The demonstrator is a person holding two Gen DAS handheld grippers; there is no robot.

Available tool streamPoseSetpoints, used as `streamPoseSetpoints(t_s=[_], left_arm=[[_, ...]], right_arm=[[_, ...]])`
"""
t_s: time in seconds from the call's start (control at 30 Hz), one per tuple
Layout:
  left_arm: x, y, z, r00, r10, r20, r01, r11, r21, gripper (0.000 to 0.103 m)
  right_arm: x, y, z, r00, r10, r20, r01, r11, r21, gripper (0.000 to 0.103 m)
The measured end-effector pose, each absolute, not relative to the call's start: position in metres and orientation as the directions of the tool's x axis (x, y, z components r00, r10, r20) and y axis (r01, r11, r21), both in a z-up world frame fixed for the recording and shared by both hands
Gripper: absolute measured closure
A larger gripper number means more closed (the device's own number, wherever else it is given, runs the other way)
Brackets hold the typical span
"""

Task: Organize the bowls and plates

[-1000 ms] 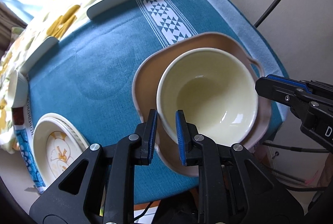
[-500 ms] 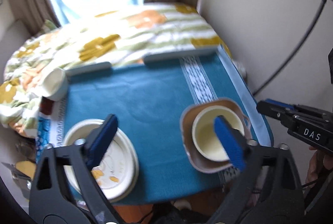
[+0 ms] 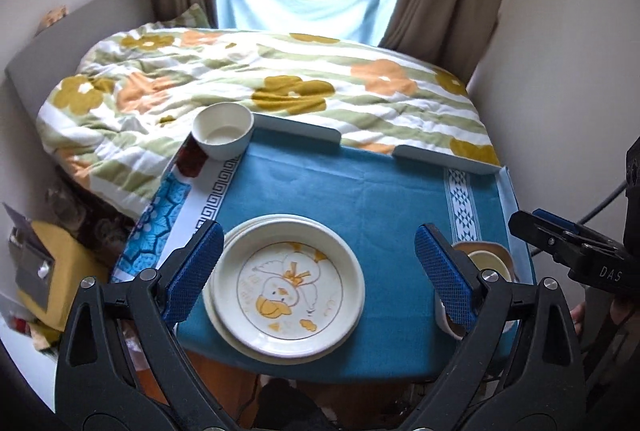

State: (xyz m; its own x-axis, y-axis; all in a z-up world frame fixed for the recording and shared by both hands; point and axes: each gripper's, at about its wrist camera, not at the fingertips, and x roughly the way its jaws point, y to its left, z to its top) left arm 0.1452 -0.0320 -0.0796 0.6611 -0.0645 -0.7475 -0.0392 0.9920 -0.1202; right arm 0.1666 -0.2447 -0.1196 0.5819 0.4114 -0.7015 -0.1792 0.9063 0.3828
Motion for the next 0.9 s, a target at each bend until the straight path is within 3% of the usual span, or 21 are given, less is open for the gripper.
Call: streamPoseSetpoints(t_s=[0.33,0.6,0.77,0.9], left_arm=[[0.195,0.059,-0.082,0.661,-0.046,-0.749,-0.198,0.952,-0.233,0.007],[0.281,0.124,-0.137,0.588,-0.132,-0.798,-0.301,0.88,-0.368,0.008],[0.339,0.15,-0.186,0.517,-0.18,-0.837,-0.348,0.849,-0.398,0.023],[0.375,0.17,-0.228,0.464,-0.225,-0.857,-0.38,0.823,-0.422,0.039]], right_arm=[[0.244,-0.162,-0.104,0.511,0.474,-0.717,-0.322,0.879,0.351,0.014],[0.339,-0.093,-0.129,0.438,0.477,-0.762,-0.33,0.874,0.357,0.014],[0.4,-0.051,-0.171,0.348,0.494,-0.797,-0.312,0.862,0.399,0.014],[0.437,-0.023,-0.212,0.256,0.533,-0.807,-0.281,0.839,0.466,0.038]])
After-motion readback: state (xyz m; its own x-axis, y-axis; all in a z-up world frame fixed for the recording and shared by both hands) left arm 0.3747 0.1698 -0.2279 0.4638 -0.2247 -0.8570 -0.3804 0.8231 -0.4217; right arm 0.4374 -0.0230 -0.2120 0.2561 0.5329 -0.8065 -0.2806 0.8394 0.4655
